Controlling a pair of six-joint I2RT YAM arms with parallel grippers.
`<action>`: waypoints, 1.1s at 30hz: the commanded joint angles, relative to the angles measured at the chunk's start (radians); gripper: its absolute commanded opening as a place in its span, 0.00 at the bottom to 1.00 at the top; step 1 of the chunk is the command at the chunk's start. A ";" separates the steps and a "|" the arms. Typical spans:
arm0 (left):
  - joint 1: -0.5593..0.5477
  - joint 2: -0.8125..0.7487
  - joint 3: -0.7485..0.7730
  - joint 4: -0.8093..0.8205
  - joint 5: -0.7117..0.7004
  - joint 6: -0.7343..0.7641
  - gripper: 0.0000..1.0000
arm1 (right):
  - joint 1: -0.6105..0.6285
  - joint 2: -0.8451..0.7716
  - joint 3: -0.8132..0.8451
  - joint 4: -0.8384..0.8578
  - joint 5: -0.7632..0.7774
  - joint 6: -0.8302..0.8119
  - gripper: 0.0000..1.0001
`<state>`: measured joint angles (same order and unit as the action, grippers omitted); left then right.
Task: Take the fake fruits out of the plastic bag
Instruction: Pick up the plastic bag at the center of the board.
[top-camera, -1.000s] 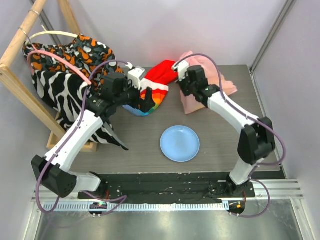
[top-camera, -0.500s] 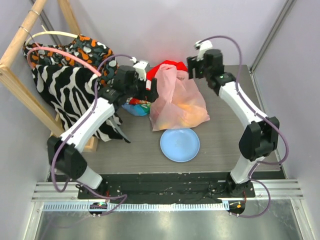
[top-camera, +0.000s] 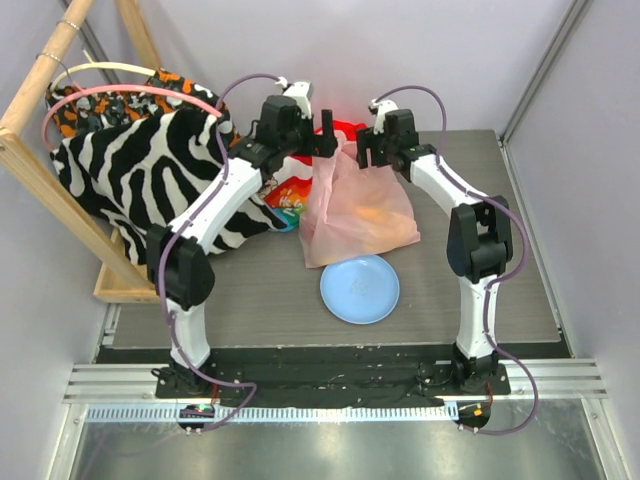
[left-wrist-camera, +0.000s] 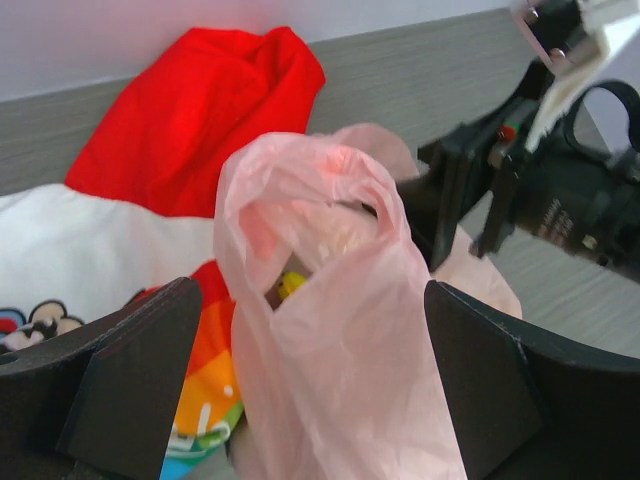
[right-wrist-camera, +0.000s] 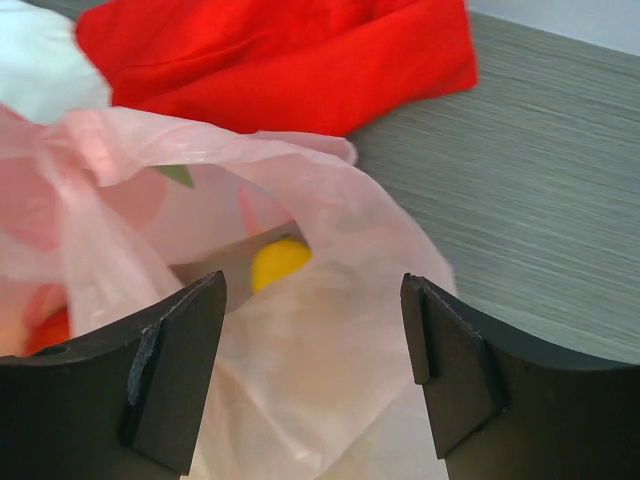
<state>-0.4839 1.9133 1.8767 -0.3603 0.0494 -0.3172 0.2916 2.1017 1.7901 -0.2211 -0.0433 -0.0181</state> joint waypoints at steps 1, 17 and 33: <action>0.004 0.074 0.108 0.069 -0.031 -0.002 1.00 | 0.000 -0.052 0.060 0.019 -0.163 0.064 0.78; 0.004 -0.048 -0.008 0.046 0.150 -0.039 0.98 | 0.007 -0.074 0.023 0.031 -0.423 0.052 0.78; 0.011 0.015 0.008 0.054 0.115 0.072 0.00 | -0.028 -0.034 0.080 -0.015 -0.268 -0.045 0.01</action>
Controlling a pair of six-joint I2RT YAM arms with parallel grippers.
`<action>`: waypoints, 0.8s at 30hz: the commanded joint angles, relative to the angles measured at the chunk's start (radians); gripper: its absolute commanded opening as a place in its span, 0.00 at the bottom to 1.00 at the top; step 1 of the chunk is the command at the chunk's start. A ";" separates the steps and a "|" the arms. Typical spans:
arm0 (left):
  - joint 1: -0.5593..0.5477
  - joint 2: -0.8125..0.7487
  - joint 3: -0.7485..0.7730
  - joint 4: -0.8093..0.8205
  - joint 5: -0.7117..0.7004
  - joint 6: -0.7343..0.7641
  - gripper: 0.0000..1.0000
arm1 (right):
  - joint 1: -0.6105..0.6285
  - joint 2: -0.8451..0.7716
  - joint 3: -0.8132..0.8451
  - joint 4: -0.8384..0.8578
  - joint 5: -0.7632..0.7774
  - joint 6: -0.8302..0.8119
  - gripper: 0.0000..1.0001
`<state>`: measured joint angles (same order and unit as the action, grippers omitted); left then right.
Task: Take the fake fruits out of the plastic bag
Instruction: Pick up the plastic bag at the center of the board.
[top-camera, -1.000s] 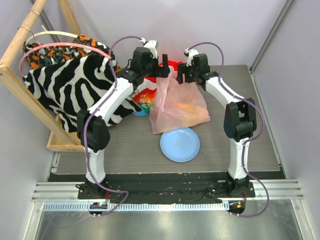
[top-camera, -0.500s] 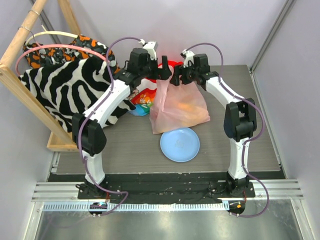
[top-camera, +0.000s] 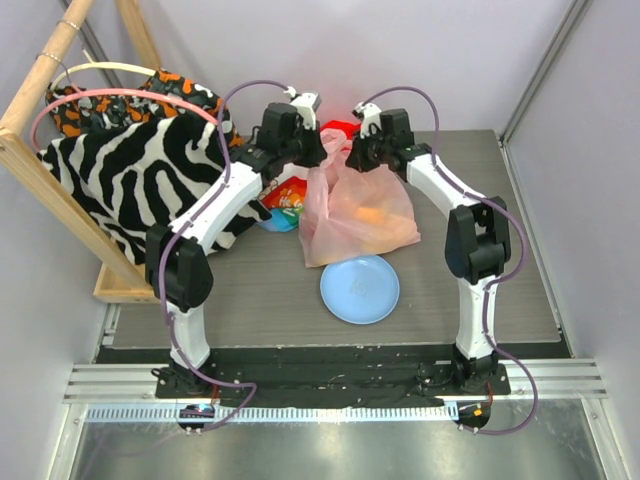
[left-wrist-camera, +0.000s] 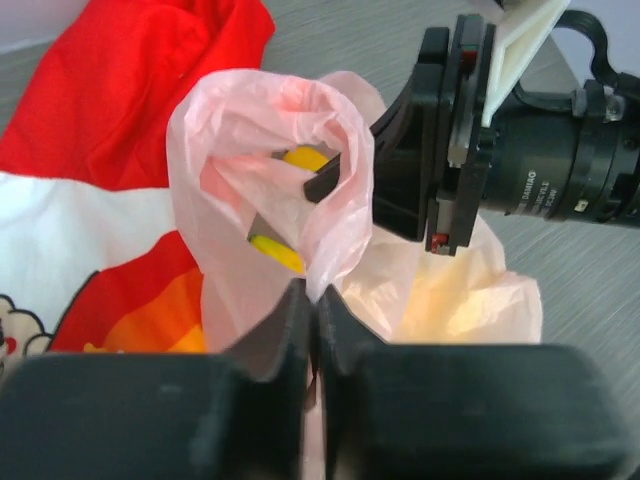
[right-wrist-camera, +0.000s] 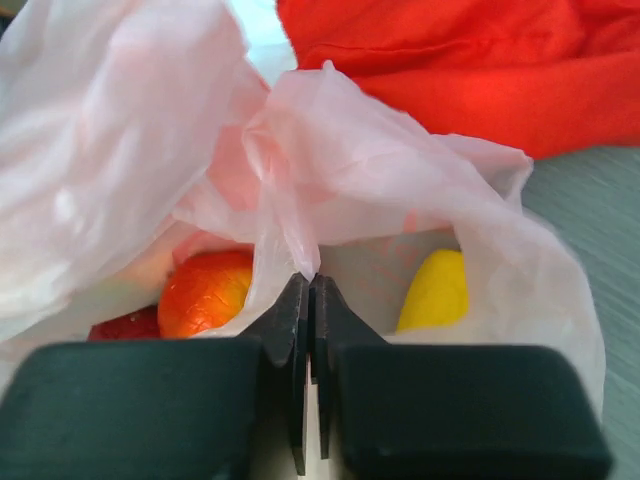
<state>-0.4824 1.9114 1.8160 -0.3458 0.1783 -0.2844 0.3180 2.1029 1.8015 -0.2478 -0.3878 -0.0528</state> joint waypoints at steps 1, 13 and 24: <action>0.013 0.030 0.091 0.041 -0.011 0.051 0.00 | -0.071 -0.040 0.076 0.012 0.082 -0.006 0.01; 0.034 0.317 0.621 0.228 0.024 0.139 0.00 | -0.364 0.022 0.487 0.024 0.118 0.051 0.01; 0.034 0.066 0.334 0.208 0.289 0.197 0.00 | -0.385 -0.421 0.057 0.024 0.069 0.059 0.01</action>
<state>-0.4583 2.1754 2.3726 -0.1745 0.3199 -0.1158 -0.0738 1.9308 2.0987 -0.2379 -0.2996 0.0032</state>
